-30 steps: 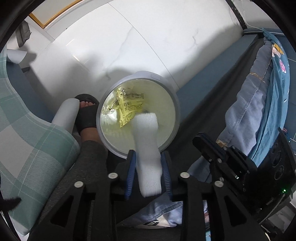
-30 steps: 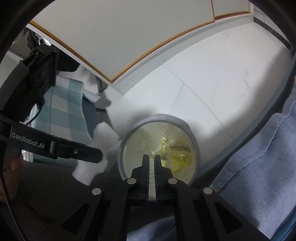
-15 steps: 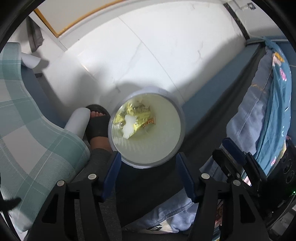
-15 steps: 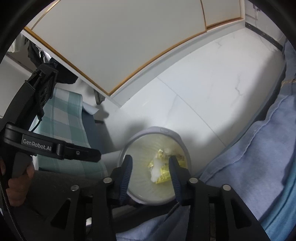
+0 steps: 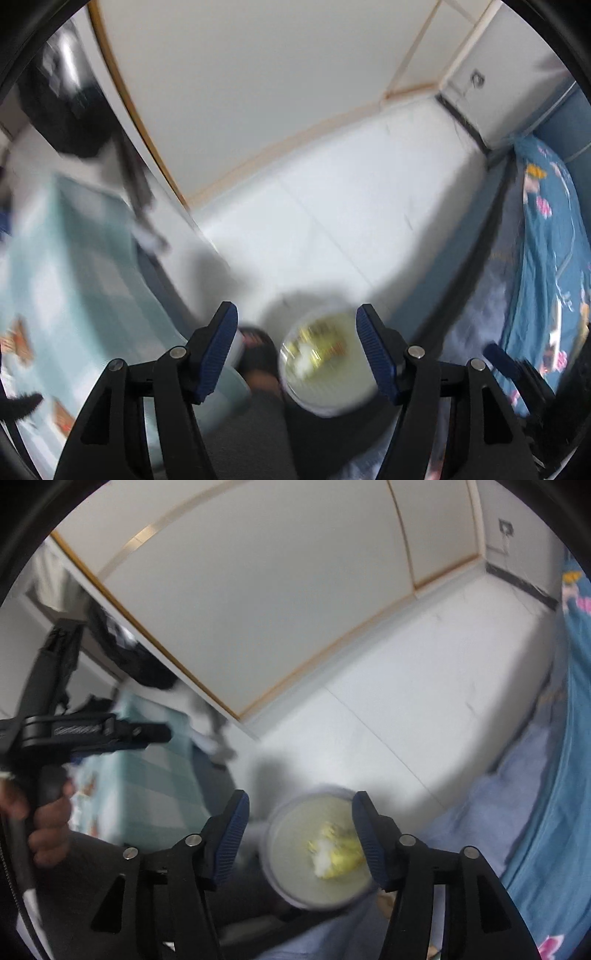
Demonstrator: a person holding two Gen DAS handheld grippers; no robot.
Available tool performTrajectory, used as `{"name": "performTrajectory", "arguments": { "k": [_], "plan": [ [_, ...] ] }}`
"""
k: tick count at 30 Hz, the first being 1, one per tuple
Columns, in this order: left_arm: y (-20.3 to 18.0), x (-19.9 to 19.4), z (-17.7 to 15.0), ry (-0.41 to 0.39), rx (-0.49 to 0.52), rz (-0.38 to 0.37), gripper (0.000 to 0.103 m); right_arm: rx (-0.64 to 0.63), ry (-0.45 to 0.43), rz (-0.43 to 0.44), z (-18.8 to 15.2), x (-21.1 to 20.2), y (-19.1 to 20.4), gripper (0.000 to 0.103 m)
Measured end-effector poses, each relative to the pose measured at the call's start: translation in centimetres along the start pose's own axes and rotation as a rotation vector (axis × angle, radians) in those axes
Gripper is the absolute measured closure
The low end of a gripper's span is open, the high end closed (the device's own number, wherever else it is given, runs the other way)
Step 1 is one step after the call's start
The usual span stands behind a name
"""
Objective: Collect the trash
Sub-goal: 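Open the left tool over the bin and return both tools to the table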
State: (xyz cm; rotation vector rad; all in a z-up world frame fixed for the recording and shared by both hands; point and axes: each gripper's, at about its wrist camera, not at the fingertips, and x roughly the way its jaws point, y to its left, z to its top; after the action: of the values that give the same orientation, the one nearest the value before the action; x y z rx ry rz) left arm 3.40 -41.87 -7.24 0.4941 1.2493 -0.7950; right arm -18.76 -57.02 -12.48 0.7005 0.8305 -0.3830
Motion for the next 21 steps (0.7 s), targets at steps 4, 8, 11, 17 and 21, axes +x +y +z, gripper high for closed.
{"name": "performTrajectory", "arguments": {
  "k": [4, 8, 11, 17, 21],
  "plan": [
    [1.8, -4.7, 0.4, -0.18, -0.046, -0.001, 0.029, -0.071, -0.105, 0.065, 0.8, -2.9, 2.8, 0.03],
    [4.9, -8.4, -0.3, -0.291, -0.154, 0.038, 0.019, -0.156, -0.255, 0.076, 1.5, -6.0, 6.2, 0.02],
    [8.0, -11.3, -1.6, -0.384, -0.244, 0.069, 0.019, -0.168, -0.385, 0.101, 1.7, -8.1, 8.2, 0.006],
    [13.1, -16.3, -5.7, -0.563, -0.341, 0.22, 0.015, -0.298, -0.509, 0.218, 2.9, -10.5, 14.7, 0.0],
    [16.7, -19.4, -9.1, -0.69, -0.4, 0.307, 0.008, -0.41, -0.566, 0.282, 3.2, -11.4, 20.3, 0.0]
  ]
}}
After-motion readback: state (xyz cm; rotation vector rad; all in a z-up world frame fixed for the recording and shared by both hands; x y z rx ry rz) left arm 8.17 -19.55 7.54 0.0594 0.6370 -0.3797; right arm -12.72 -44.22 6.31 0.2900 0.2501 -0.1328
